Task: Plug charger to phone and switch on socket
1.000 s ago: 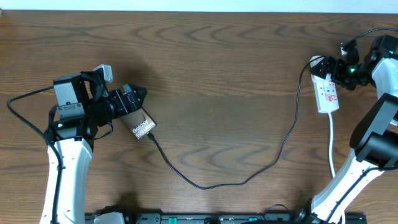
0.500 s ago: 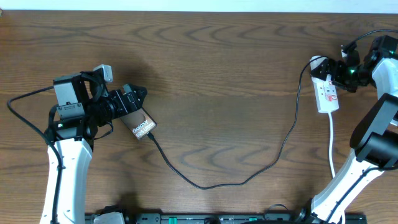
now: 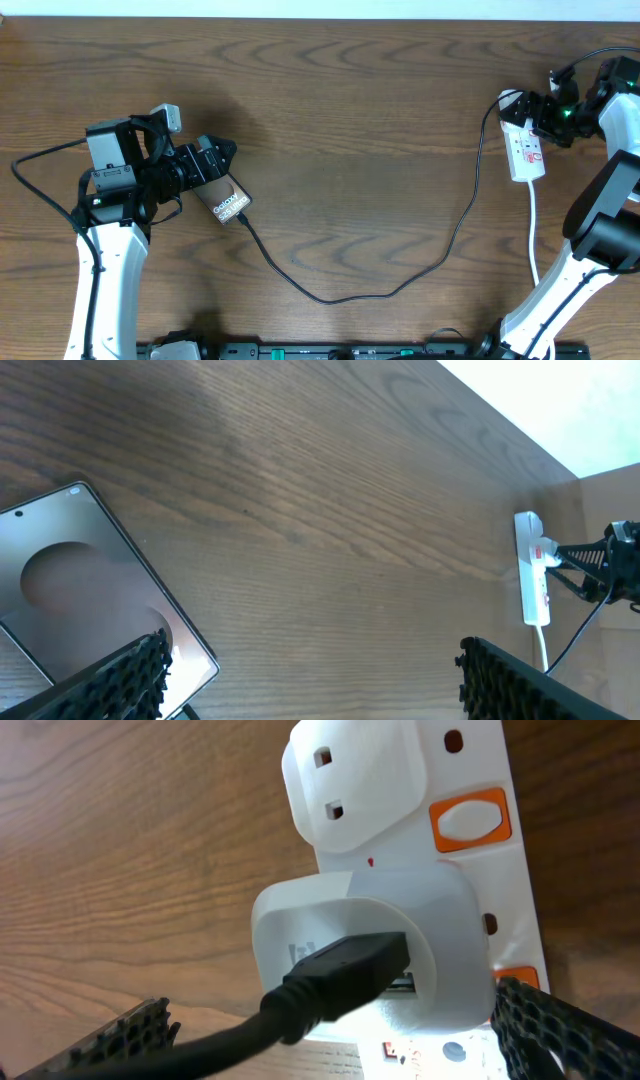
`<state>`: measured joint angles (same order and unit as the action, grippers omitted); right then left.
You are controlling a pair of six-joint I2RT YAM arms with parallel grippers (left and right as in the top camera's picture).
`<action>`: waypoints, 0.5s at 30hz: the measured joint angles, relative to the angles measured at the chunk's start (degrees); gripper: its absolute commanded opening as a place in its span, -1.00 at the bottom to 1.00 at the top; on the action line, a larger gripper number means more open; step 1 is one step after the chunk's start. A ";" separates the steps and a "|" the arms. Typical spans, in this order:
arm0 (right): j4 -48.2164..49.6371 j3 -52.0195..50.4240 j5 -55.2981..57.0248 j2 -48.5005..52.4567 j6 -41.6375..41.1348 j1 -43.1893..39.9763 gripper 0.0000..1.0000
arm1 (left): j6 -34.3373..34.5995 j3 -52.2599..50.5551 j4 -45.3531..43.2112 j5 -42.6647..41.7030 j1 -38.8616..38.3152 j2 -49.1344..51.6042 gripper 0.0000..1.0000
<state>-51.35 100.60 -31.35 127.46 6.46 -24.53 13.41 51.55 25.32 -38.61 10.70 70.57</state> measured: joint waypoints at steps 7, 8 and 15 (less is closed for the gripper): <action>-1.42 0.20 -0.28 0.00 -0.44 -0.02 0.99 | -0.02 0.00 0.07 0.00 0.00 0.00 0.81; -1.46 0.20 -0.33 0.00 -0.44 -0.02 0.99 | -0.02 0.00 0.07 0.00 0.00 0.00 0.81; -1.42 0.20 -0.42 0.00 -0.70 -0.02 0.98 | -0.17 0.00 0.07 0.00 0.00 0.00 0.81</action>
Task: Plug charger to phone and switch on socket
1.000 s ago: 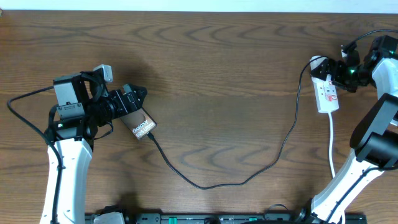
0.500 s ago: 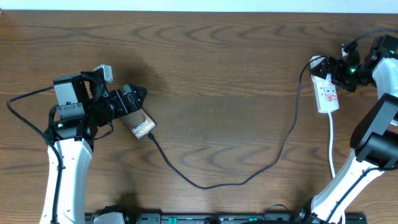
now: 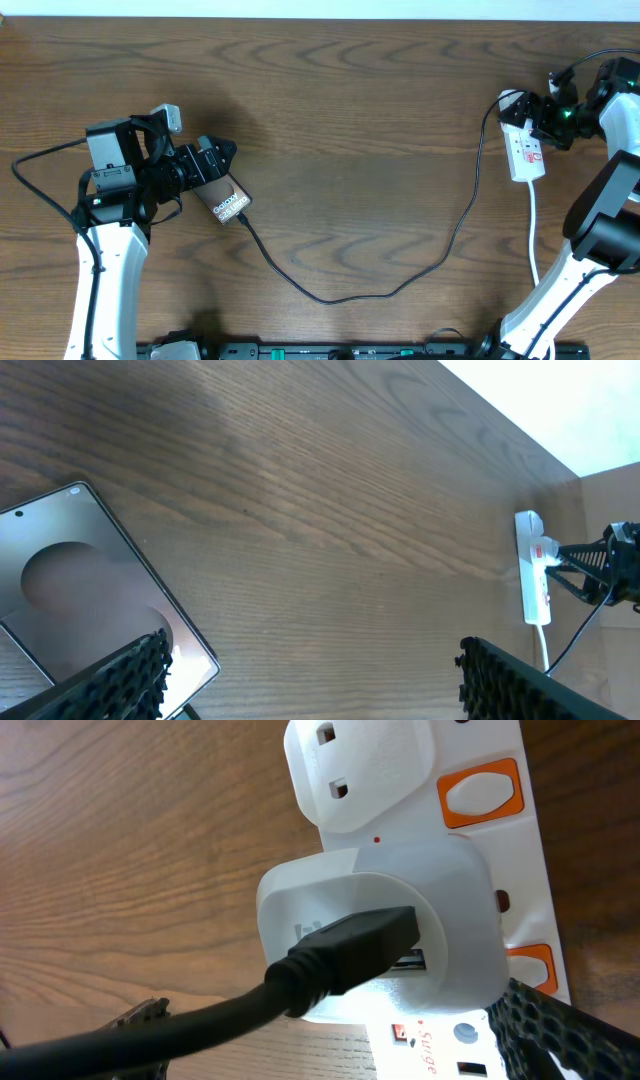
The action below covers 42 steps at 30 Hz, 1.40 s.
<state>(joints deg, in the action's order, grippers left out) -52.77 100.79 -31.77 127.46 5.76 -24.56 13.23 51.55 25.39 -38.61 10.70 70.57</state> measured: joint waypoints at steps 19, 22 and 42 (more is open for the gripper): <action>2.89 -0.02 -0.46 0.00 -0.33 0.07 0.99 | -0.70 0.00 0.35 0.00 0.00 0.00 0.81; 2.67 -0.02 -0.44 0.00 -0.33 0.07 0.98 | -1.09 0.00 0.37 0.00 0.00 0.00 0.81; 2.49 0.17 0.50 0.59 -0.28 0.63 0.94 | -1.29 0.00 0.42 0.00 0.00 0.00 0.81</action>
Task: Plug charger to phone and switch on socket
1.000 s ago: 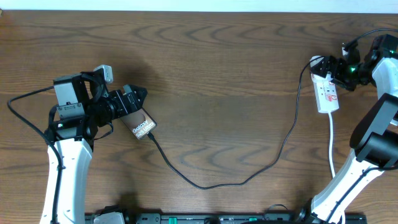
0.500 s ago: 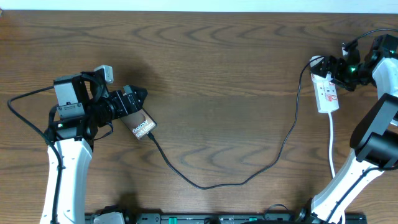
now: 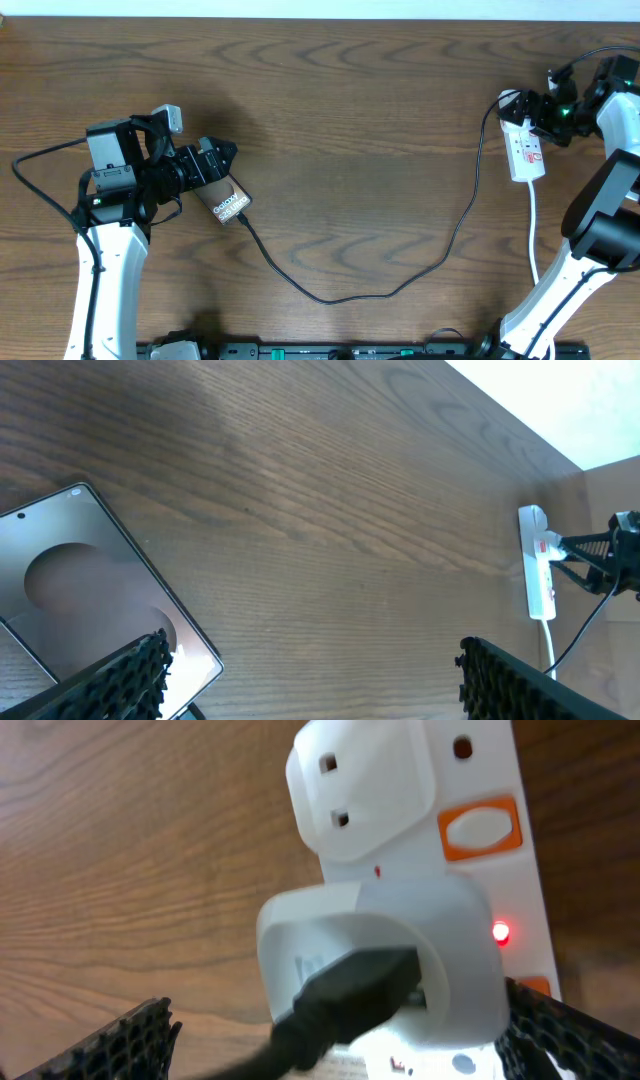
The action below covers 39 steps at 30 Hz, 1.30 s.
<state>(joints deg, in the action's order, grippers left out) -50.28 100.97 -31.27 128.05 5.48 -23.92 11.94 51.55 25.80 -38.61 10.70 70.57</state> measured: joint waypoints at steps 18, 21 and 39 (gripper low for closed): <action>-5.88 1.33 2.78 -0.48 -2.86 0.50 0.98 | -0.20 0.00 0.15 0.00 0.00 0.00 0.81; -8.76 0.59 5.03 -1.81 -3.98 0.52 0.98 | -0.20 0.00 0.15 0.00 0.00 0.00 0.81; -20.37 -0.09 16.35 -39.15 -16.17 0.37 0.99 | -0.20 0.00 0.15 0.00 0.00 0.04 0.81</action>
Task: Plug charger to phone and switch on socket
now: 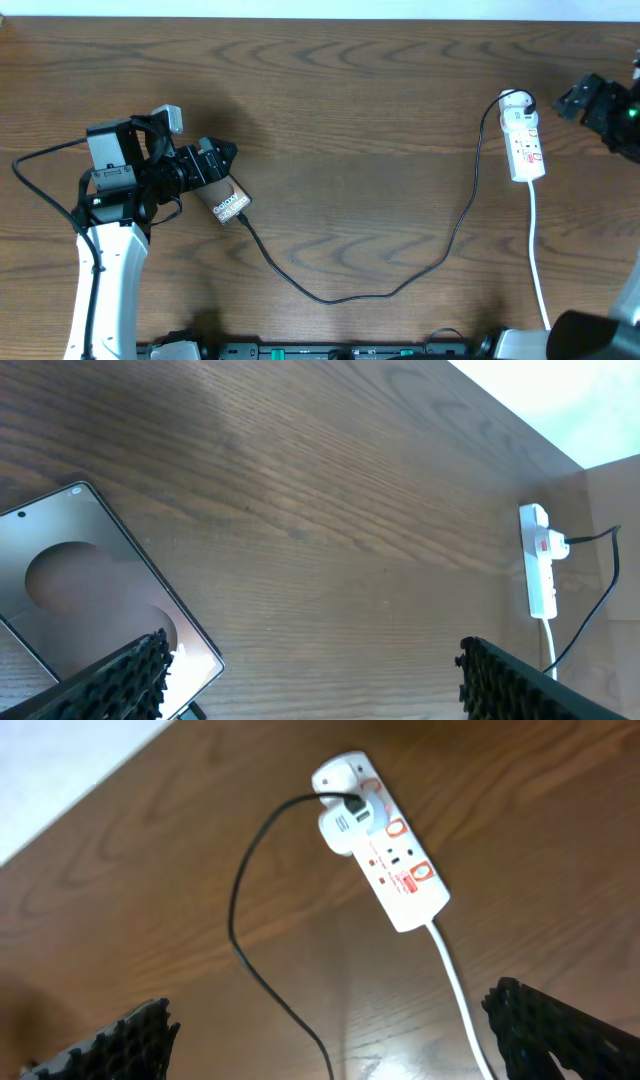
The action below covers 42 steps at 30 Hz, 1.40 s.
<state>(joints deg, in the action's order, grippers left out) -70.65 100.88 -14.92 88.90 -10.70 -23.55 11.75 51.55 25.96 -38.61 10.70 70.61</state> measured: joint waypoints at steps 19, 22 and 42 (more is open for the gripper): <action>-0.04 0.00 0.63 -3.08 -0.90 0.00 0.99 | 0.00 0.00 0.00 0.02 0.00 0.02 0.81; -0.04 0.00 0.63 -3.08 -0.90 0.00 0.99 | 0.00 0.00 0.00 0.00 -0.20 0.02 0.81; -0.04 -0.02 0.85 -3.08 -1.05 0.00 0.99 | -1.25 -30.95 -46.82 15.54 -10.97 -21.22 0.81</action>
<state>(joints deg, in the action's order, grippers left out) -70.70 100.86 -14.06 85.82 -11.75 -23.55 10.50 20.60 -20.86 -23.07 -0.27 49.39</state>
